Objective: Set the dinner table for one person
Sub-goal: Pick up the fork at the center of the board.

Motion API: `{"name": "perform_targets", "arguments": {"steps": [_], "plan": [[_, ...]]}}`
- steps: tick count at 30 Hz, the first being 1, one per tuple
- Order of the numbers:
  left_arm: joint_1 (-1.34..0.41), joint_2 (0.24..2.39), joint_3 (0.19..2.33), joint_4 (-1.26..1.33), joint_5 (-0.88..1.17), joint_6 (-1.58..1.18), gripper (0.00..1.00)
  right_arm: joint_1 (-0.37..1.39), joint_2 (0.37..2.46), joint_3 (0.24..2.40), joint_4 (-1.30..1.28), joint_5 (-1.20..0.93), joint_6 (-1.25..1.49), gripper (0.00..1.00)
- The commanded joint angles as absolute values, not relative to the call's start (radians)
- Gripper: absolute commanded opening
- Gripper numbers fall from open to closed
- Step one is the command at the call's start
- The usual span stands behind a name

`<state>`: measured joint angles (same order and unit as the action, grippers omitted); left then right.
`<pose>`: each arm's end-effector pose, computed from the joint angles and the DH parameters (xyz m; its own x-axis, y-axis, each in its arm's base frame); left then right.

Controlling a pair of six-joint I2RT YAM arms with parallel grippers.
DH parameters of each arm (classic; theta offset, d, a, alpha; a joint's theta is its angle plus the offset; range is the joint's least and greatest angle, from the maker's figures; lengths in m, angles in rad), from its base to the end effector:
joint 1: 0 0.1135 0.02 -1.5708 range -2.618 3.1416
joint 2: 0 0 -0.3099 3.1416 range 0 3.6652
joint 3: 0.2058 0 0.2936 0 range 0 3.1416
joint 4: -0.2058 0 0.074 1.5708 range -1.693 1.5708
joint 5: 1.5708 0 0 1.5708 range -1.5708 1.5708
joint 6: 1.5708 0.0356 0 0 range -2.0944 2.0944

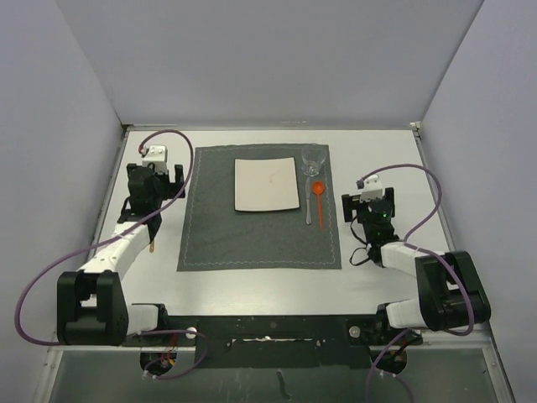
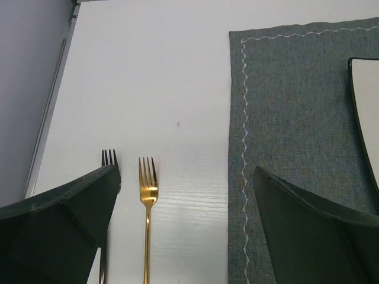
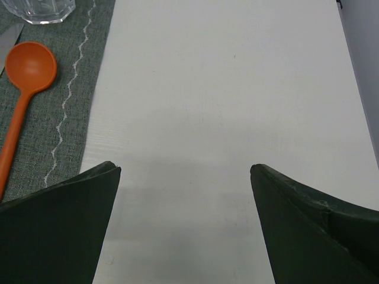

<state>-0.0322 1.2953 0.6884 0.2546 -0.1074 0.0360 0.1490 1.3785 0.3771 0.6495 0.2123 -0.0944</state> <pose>0.3086 -0.0061 0.2593 -0.3471 0.0470 -0.9366 -0.0561 0.9959 0.0707 0.2665 0.0324 0.1705 -0.3441 -0.1448 -0.9277 0.0181 0.9868 -0.1608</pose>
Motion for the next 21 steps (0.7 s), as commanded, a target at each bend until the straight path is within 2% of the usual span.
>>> {"name": "perform_targets", "arguments": {"steps": [1,4,5,11,14,18,19,21], "plan": [[-0.037,1.268,0.777,0.065,-0.109,0.057,0.98,0.142,1.310,0.407,0.687,0.198,-0.102,0.98],[-0.022,1.335,0.831,-0.024,-0.109,0.022,0.97,0.142,1.278,0.460,0.579,0.202,-0.086,0.98],[-0.017,1.354,0.848,-0.054,-0.117,0.003,0.94,0.143,1.267,0.478,0.544,0.200,-0.081,0.98],[0.027,1.471,1.049,-0.342,-0.172,-0.100,0.57,0.146,1.178,0.525,0.428,0.140,-0.001,0.98],[0.052,1.556,1.227,-0.581,-0.155,-0.168,0.47,0.146,1.136,0.546,0.377,0.141,0.074,0.98],[0.055,1.611,1.400,-0.787,-0.090,-0.179,0.49,0.147,1.094,0.609,0.257,0.135,0.164,0.98],[0.055,1.601,1.408,-0.789,-0.070,-0.183,0.53,0.146,1.089,0.629,0.226,0.129,0.182,0.98],[0.055,1.573,1.406,-0.791,-0.045,-0.205,0.66,0.148,1.083,0.667,0.157,0.112,0.199,0.98]]}}
